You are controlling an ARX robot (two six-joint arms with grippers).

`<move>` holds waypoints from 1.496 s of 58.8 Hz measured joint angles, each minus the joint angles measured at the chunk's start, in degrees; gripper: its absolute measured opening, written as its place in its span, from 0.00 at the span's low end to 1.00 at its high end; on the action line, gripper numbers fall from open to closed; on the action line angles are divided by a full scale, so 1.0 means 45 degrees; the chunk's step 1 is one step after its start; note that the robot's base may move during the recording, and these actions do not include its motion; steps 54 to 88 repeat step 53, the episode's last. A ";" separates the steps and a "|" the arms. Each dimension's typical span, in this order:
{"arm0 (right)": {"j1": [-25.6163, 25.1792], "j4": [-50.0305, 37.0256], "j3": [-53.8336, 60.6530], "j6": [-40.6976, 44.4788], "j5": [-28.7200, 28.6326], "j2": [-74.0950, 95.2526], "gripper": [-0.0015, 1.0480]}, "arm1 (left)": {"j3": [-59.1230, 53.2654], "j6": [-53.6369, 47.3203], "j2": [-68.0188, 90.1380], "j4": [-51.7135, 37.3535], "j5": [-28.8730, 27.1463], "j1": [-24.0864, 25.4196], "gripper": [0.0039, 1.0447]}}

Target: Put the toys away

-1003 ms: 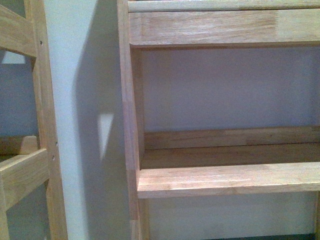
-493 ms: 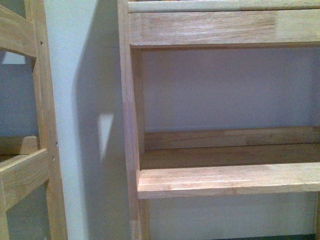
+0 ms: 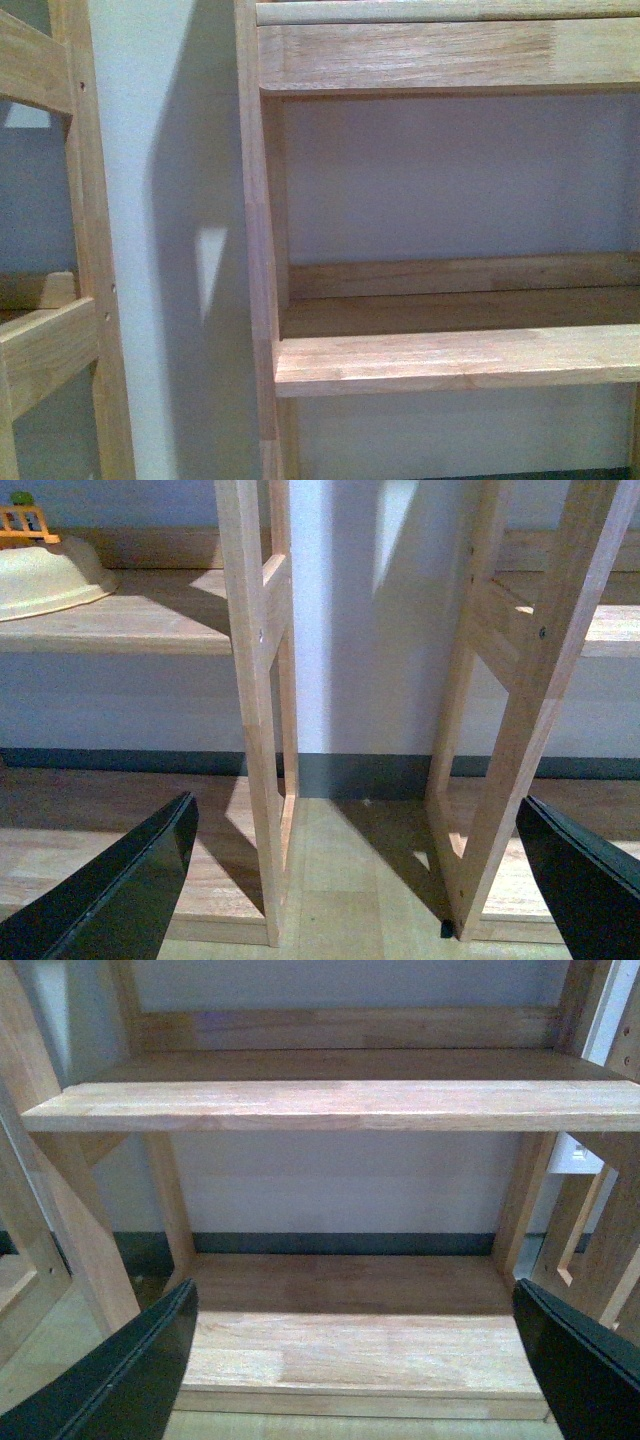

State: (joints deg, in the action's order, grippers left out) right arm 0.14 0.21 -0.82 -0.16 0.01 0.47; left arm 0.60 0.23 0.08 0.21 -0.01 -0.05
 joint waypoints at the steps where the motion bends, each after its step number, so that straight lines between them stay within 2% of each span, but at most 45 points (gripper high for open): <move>1: 0.0000 0.0000 0.0000 -0.0005 -0.0005 0.0000 0.94 | 0.0000 0.0000 0.0000 0.0000 0.0005 0.0000 0.94; 88: 0.0000 0.0000 0.0000 0.0000 -0.0005 0.0000 0.94 | 0.0000 0.0000 0.0000 0.0000 0.0000 0.0000 0.94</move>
